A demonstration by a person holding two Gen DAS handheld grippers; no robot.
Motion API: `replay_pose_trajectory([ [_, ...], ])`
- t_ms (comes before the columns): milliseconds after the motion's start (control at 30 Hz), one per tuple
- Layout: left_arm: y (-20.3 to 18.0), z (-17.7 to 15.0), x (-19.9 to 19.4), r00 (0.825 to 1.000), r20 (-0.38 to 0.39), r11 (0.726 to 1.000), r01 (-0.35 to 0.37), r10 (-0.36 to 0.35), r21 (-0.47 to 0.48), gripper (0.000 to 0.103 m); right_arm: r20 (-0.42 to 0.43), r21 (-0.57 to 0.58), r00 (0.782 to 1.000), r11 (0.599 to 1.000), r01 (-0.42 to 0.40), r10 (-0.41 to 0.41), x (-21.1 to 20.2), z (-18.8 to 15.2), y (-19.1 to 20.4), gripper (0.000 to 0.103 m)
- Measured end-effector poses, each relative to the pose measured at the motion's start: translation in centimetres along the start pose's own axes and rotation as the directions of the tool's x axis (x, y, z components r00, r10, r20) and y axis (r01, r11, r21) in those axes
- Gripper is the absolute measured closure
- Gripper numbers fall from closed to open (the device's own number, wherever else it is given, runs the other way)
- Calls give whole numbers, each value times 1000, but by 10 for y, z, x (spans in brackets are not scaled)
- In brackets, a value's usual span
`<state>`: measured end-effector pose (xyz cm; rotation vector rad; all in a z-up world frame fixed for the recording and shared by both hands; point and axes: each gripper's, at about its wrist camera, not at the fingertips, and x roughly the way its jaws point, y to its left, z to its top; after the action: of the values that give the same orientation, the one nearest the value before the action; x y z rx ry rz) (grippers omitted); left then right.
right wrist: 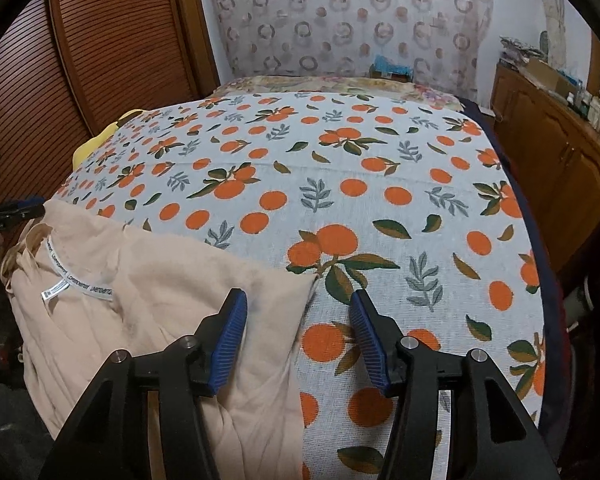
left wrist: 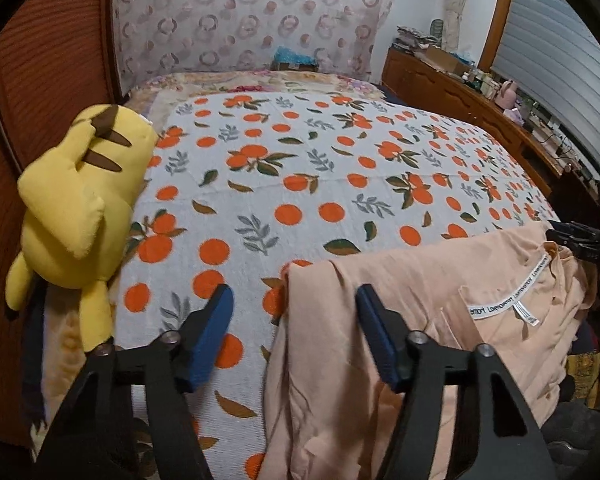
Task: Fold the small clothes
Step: 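Open both tools to release the folded peach shirt, then close both tools on the folded shirt edge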
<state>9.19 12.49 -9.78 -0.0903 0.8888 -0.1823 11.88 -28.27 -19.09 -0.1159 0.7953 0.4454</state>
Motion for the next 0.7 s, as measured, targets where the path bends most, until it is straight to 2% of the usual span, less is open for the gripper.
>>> replay_pose_trajectory([
  [100,-4,-1,4,1000,-10,1000,8,-8,15,54,-8,-6,1000,1000,-18,18,3,2,2,47],
  [400,-16,-6,13,999,-40,998,36,-34,58,57,-32,-78,1000,997,-5,2,12,5,21,48],
  [433,-17,-7,13,999,-38,997,39,-37,60,60,-32,-83,999,997,-5,2,12,5,23,51],
  [500,-18,-7,12,998,-36,997,50,-48,63,79,-34,-93,999,996,-7,3,13,5,24,63],
  [567,-19,-8,10,996,-41,995,80,-77,63,90,-37,-99,999,995,-19,16,13,4,28,69],
  [633,-23,-9,7,994,-34,992,102,-100,70,92,-39,-105,999,994,-29,25,13,3,30,79],
  [667,-25,-10,3,994,-25,991,107,-106,74,92,-44,-108,998,993,-46,41,12,3,30,88],
  [700,-27,-10,-2,994,-12,991,114,-113,71,92,-50,-109,997,992,-61,56,11,3,31,90],
])
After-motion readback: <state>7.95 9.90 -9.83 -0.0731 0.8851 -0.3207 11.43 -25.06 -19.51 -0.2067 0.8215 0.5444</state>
